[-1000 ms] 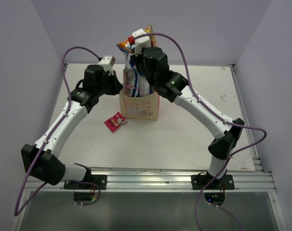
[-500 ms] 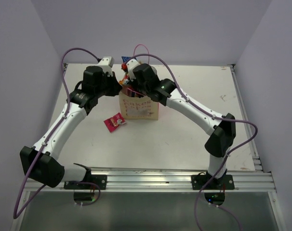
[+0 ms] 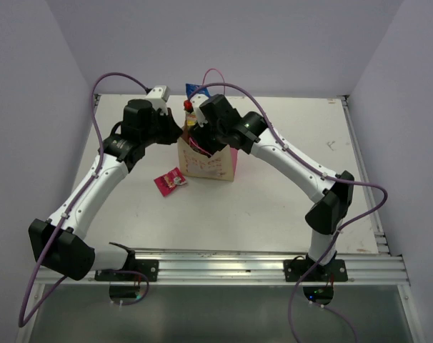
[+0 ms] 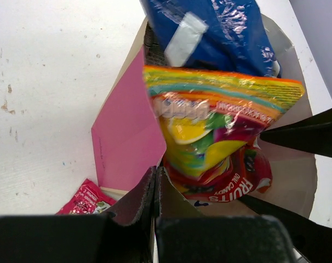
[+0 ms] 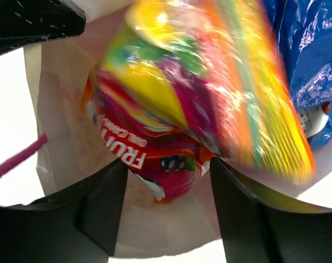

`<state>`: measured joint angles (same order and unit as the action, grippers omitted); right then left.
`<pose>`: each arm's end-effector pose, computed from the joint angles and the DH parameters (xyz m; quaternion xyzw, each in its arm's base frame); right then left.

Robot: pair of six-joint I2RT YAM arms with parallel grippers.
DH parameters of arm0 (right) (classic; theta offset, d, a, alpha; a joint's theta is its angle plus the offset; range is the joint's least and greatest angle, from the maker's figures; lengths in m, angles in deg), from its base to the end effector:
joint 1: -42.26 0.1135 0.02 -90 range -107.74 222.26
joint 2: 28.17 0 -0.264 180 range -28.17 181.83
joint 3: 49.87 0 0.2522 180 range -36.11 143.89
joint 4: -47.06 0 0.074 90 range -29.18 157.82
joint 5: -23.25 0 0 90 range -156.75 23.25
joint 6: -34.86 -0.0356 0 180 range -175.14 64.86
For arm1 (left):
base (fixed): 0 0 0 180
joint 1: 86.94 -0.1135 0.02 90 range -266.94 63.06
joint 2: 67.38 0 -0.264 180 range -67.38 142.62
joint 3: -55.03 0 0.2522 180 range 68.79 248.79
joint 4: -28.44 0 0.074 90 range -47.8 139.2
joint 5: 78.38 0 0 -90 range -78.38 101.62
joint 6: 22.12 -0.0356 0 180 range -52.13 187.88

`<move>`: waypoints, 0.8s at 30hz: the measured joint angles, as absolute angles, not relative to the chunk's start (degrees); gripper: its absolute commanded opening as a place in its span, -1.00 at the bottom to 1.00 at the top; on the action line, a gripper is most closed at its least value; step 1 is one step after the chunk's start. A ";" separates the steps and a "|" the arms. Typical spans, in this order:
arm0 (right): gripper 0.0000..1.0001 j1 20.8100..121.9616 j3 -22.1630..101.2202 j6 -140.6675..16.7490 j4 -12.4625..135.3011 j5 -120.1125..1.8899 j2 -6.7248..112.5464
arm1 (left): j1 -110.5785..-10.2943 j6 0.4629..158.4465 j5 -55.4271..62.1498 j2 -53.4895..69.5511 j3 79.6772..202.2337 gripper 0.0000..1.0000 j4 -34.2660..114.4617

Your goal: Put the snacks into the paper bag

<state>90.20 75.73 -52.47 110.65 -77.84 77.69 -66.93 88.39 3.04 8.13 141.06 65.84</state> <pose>0.2785 0.2984 0.3772 -0.3572 0.8440 0.0681 0.3943 0.2794 -0.1074 0.3658 0.0354 0.8499 -0.2405 0.4676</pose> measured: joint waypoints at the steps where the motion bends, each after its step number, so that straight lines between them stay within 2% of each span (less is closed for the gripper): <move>1: 0.35 90.20 76.12 -52.62 110.84 -77.87 77.69 | -66.93 88.37 3.04 8.13 141.06 -1.00 65.86; 7: 0.47 90.68 86.09 -52.58 111.76 -81.23 77.37 | -67.04 88.34 3.98 8.13 141.06 -1.00 65.75; 8: 0.56 90.95 87.53 -52.23 110.56 -81.95 76.56 | -67.04 88.34 4.11 8.13 141.06 -1.00 65.77; 10: 0.61 91.69 88.42 -51.44 108.24 -82.57 73.30 | -67.04 88.34 4.31 8.13 141.06 -1.00 65.77; 15: 0.59 95.99 87.86 -50.92 105.69 -79.51 63.88 | -67.04 88.34 4.68 8.13 141.06 -1.00 65.77; 20: 0.57 104.08 72.73 -52.45 101.40 -73.01 57.43 | -67.04 88.32 4.88 8.17 141.08 -1.00 65.77; 24: 0.56 110.38 59.60 -55.35 97.16 -68.82 61.10 | -67.04 88.32 5.14 8.59 141.41 -1.00 65.77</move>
